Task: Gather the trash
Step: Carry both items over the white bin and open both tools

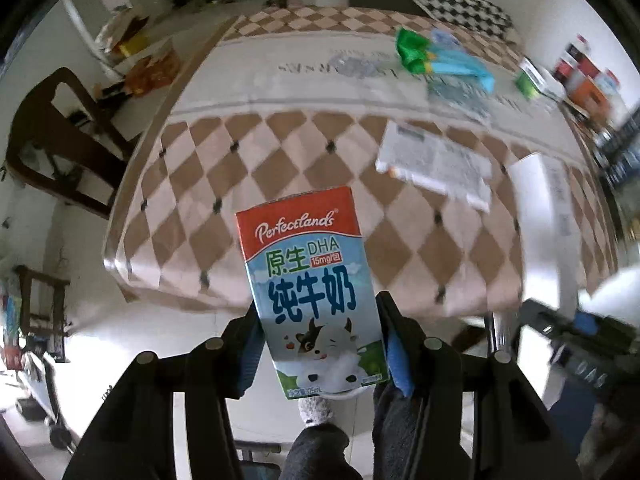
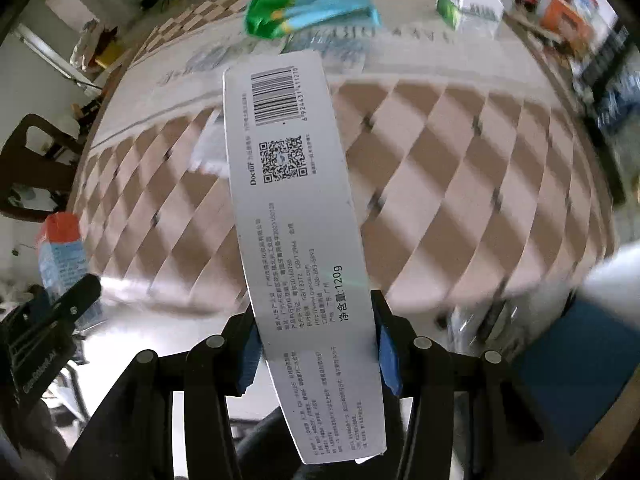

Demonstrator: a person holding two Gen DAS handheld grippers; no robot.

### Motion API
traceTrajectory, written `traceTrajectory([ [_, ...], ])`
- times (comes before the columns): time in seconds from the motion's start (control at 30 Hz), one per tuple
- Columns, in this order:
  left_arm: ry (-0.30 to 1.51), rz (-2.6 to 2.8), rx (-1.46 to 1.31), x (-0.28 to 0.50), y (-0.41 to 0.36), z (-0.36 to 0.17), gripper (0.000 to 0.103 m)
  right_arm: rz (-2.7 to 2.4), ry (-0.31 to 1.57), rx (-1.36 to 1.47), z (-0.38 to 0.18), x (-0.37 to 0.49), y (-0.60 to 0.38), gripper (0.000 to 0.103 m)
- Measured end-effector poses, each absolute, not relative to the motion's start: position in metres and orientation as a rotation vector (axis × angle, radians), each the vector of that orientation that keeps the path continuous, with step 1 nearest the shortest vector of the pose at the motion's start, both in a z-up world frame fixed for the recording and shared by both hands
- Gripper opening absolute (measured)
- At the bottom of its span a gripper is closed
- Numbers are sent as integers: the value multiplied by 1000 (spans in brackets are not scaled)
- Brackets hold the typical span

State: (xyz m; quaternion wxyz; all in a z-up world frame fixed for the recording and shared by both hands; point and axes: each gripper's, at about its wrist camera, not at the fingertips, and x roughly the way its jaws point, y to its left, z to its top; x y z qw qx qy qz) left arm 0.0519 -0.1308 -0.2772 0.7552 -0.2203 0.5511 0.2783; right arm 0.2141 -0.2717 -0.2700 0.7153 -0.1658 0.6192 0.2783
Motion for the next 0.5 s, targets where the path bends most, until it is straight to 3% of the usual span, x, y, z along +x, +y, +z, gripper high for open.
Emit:
traceTrajectory([
  [0.23, 1340, 490, -513, -4, -164, -336, 50, 594, 1552, -287, -310, 101, -320, 50],
  [0.5, 1537, 378, -678, -10, -168, -513, 51, 498, 1806, -259, -452, 60, -362, 51],
])
